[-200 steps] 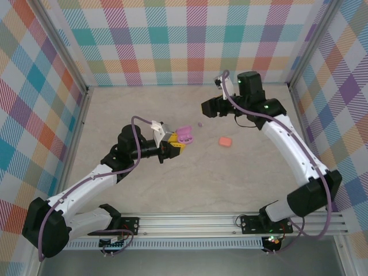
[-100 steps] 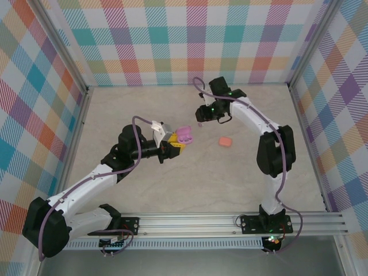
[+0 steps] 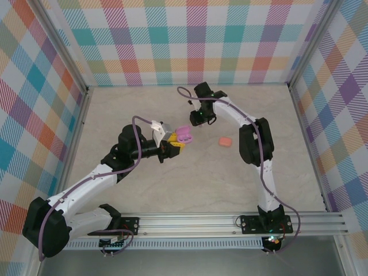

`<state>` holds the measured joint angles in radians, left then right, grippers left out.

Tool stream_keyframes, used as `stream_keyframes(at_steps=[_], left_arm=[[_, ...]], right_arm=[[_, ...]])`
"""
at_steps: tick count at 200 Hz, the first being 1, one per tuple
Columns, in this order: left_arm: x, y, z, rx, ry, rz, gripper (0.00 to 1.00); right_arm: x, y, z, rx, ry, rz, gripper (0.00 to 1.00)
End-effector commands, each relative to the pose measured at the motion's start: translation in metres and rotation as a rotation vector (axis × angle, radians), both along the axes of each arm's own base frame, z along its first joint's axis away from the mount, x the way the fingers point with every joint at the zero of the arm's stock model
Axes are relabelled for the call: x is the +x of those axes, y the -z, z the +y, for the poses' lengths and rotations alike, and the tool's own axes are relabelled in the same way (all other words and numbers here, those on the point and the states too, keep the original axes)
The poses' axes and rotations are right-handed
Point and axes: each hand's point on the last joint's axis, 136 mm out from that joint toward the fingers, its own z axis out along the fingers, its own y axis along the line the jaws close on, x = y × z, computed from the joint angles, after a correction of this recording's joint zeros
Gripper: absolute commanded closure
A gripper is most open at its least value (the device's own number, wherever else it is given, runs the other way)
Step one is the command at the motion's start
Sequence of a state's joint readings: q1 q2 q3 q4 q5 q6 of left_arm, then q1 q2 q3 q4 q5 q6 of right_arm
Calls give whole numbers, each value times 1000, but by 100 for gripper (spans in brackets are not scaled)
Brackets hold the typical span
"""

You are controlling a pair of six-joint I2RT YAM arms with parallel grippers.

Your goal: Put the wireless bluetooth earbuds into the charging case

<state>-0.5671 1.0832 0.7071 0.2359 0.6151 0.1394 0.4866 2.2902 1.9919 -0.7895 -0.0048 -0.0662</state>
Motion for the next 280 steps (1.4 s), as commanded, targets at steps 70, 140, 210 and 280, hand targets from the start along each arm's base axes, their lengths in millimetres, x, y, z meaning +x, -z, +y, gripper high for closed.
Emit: stream_keyframes(at_steps=[70, 140, 210, 280], left_arm=[[5, -9, 4, -1, -18, -17, 85], [5, -10, 4, 2, -17, -17, 85], [4, -9, 4, 6, -14, -13, 86], [4, -9, 4, 11, -14, -11, 86]], right_arm=[[5, 27, -5, -94, -42, 26, 63], [3, 40, -4, -105, -68, 50, 67], [-1, 50, -5, -123, -88, 76, 70], [-4, 39, -2, -93, -92, 78, 76]])
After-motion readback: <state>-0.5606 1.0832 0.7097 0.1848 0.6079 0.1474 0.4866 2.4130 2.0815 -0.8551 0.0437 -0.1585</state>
